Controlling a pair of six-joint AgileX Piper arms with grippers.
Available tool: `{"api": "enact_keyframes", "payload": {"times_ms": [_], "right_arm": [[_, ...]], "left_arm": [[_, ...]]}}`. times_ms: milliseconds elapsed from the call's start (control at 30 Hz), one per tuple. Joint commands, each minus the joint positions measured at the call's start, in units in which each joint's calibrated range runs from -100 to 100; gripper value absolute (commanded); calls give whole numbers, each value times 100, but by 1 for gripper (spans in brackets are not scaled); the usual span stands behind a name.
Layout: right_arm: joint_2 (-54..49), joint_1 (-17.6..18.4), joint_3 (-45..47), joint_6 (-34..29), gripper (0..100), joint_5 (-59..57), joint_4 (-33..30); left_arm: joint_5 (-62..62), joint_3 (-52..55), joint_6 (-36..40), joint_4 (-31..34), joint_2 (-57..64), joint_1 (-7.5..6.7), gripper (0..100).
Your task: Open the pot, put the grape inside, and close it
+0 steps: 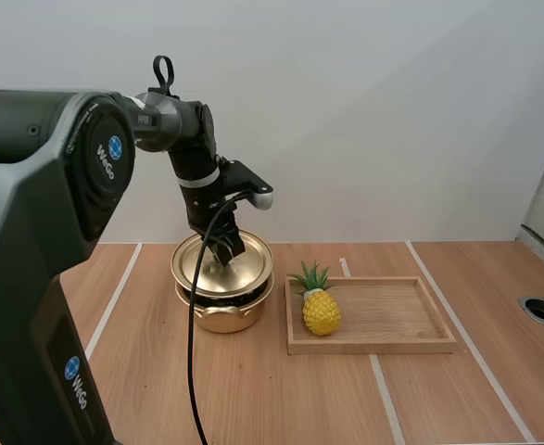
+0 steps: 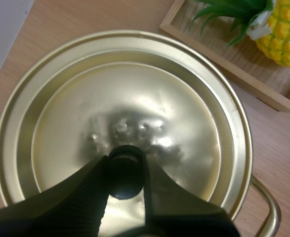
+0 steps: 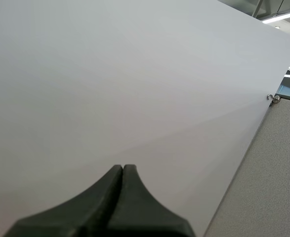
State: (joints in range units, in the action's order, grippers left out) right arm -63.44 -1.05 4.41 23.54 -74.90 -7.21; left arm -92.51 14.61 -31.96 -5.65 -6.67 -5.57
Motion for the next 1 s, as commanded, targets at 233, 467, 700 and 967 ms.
{"api": "enact_keyframes", "payload": {"times_ms": [233, 467, 700, 967], "right_arm": [[-61, -22, -40, 6, 0, 34, -36], [-61, -22, -40, 6, 0, 34, -36], [-61, -22, -40, 6, 0, 34, -36], [-61, -22, -40, 6, 0, 34, -36]], "left_arm": [[-205, -65, -104, -43, -268, -14, 0], [-158, -65, -128, -248, -350, -14, 0], [-276, -65, -128, -346, -350, -14, 0], [-224, -65, 213, -342, -322, -14, 100]]}}
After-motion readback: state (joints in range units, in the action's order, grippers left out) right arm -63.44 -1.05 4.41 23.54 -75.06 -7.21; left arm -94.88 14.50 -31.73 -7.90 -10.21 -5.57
